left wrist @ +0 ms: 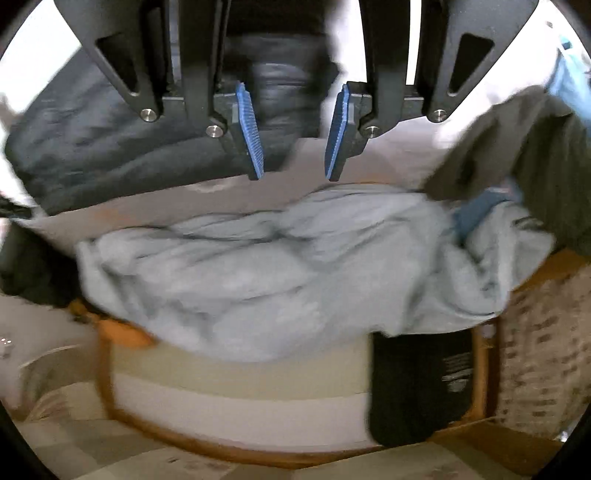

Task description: Fold large clothes

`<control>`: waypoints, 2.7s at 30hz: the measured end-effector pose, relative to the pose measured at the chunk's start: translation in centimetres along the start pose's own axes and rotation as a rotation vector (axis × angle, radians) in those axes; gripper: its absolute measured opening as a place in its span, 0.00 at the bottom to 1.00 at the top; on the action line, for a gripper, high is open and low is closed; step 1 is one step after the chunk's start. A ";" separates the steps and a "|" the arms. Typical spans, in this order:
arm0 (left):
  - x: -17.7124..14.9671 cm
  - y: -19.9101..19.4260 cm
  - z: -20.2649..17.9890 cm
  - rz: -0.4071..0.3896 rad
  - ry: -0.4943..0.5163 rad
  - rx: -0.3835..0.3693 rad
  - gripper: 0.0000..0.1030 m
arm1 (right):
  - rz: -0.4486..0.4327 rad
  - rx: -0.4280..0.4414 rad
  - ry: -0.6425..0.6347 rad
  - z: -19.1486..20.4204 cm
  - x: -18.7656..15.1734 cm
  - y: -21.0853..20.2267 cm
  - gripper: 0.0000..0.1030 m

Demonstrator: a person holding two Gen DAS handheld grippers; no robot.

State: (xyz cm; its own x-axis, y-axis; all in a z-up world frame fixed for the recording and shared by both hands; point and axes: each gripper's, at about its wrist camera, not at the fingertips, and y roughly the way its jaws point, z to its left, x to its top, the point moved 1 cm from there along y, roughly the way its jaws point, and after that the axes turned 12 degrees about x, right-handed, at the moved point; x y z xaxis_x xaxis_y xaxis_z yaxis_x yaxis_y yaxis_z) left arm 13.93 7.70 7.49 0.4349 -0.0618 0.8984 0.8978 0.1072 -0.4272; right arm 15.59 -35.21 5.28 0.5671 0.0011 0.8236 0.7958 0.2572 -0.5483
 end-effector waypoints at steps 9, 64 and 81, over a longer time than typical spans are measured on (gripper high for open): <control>-5.8 5.9 -4.9 0.232 0.098 0.076 0.39 | 0.145 -0.019 0.032 0.3 -3.7 4.9 0.17; -5.6 -5.2 -14.4 0.170 0.047 -0.331 0.41 | 0.091 0.184 0.041 7.5 -5.1 -1.1 0.17; -9.6 -6.5 -15.8 0.098 0.084 -0.209 0.43 | 0.127 0.179 0.091 6.1 -8.4 -3.7 0.36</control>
State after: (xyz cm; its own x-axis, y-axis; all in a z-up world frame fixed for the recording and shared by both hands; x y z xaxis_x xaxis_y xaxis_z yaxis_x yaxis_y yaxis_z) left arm 5.05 -8.13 0.02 0.5169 -0.1444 0.8438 0.8422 -0.0907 -0.5315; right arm 6.56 -30.29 1.23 0.6833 -0.0403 0.7290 0.6712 0.4278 -0.6054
